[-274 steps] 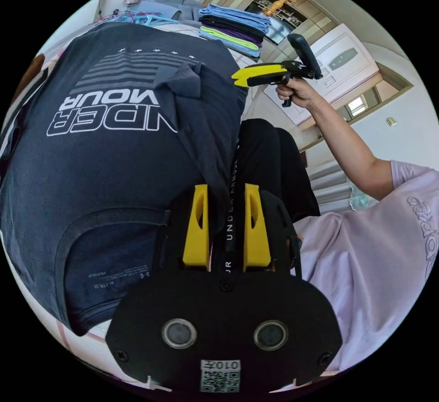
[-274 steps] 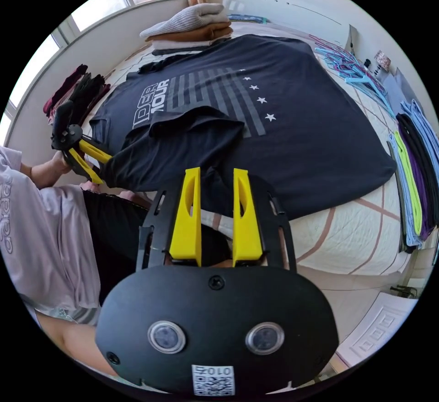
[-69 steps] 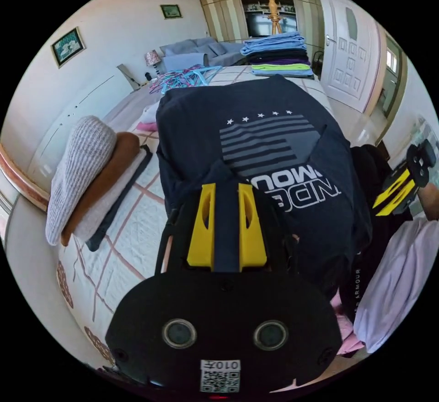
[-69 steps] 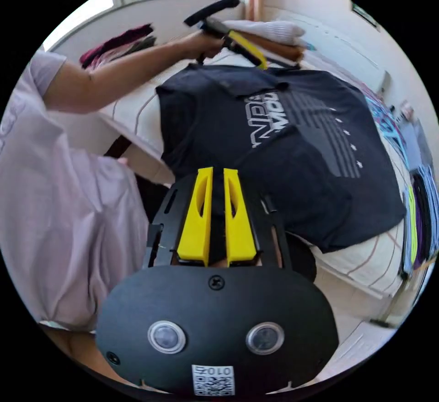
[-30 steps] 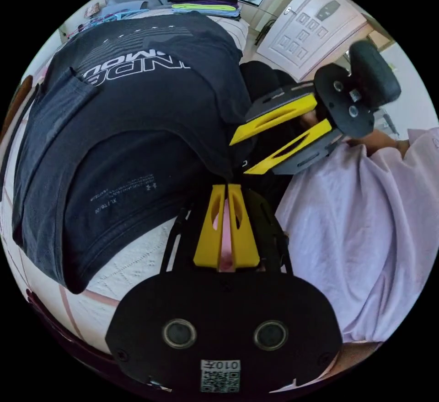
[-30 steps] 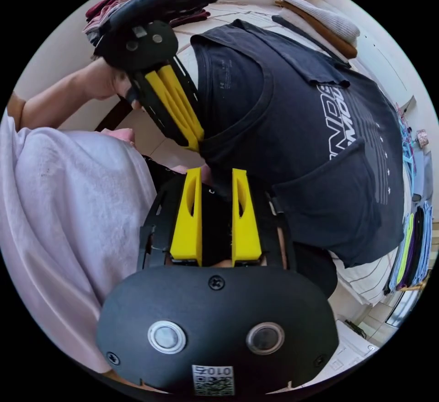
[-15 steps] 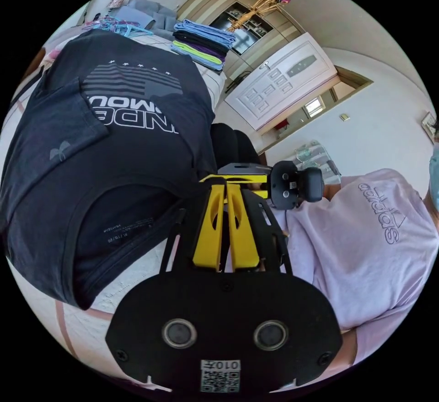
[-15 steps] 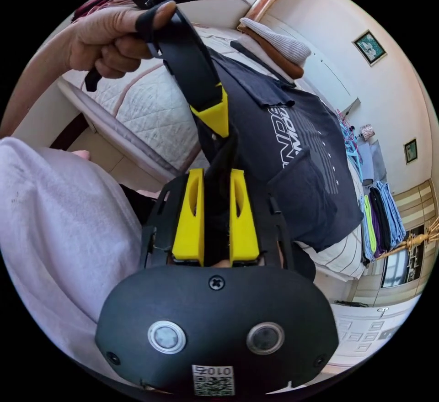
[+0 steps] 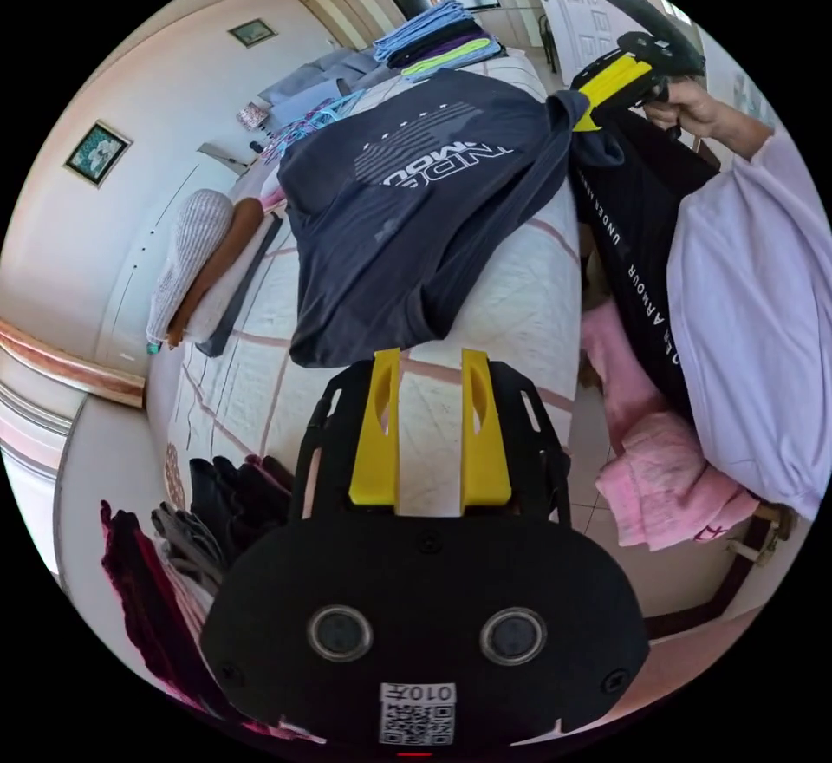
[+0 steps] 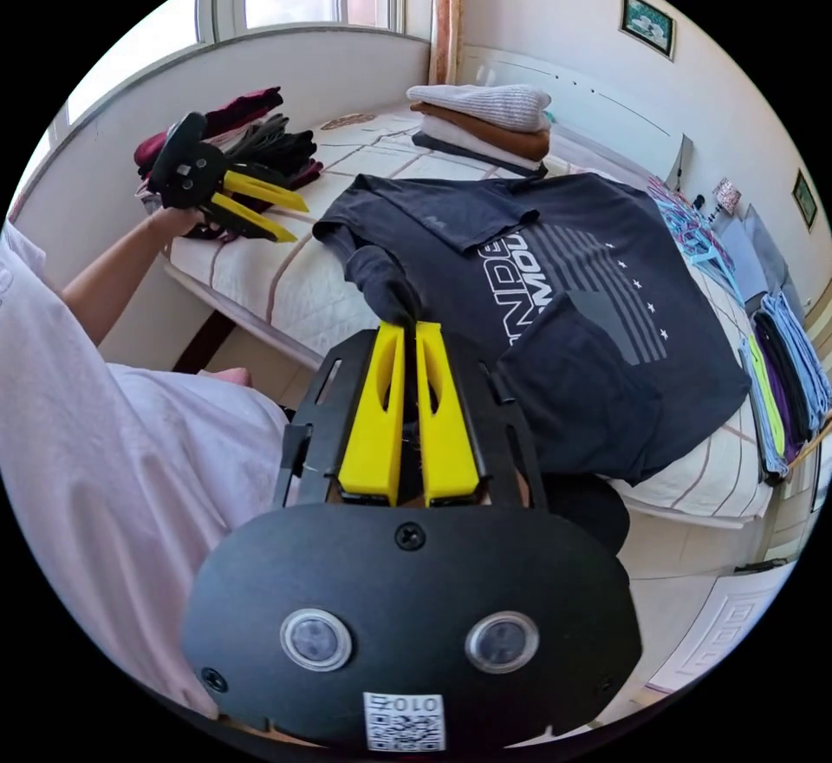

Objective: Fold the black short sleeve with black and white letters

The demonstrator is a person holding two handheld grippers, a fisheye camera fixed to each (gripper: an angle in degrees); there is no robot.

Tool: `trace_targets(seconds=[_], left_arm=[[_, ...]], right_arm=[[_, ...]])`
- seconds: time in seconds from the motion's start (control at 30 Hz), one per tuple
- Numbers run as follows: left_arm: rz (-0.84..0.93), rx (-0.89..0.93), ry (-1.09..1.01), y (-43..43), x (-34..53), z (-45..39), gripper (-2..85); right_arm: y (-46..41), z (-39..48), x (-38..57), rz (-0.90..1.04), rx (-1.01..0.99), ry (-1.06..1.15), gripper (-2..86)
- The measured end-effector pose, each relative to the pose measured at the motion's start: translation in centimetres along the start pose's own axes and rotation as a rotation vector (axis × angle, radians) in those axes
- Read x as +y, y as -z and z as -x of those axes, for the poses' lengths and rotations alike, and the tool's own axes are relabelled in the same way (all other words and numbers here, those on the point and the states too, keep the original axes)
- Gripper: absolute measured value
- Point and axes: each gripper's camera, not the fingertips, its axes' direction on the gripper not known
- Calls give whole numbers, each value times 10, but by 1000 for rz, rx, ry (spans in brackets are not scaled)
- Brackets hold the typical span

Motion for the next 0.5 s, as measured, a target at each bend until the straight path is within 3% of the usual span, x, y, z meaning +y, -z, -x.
trace_targets(seconds=[0.07, 0.5], left_arm=[[103, -28, -29, -10, -20, -3, 91], [125, -142, -188, -18, -86, -24, 55]], right_arm=[[0, -6, 0, 9, -3, 6, 18], [-19, -40, 16, 26, -33, 0, 18]])
